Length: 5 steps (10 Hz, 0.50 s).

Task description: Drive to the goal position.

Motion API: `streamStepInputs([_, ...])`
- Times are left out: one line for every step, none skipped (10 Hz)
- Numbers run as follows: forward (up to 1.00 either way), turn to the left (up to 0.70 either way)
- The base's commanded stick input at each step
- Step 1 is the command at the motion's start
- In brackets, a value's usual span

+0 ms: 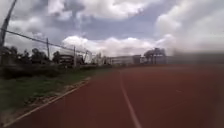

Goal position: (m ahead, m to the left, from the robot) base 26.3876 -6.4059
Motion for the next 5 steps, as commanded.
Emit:
streamStepInputs([1.0,0.0])
streamStepInputs([1.0,0.0])
streamStepInputs([1.0,0.0])
streamStepInputs([1.0,-0.12])
streamStepInputs([1.0,-0.36])
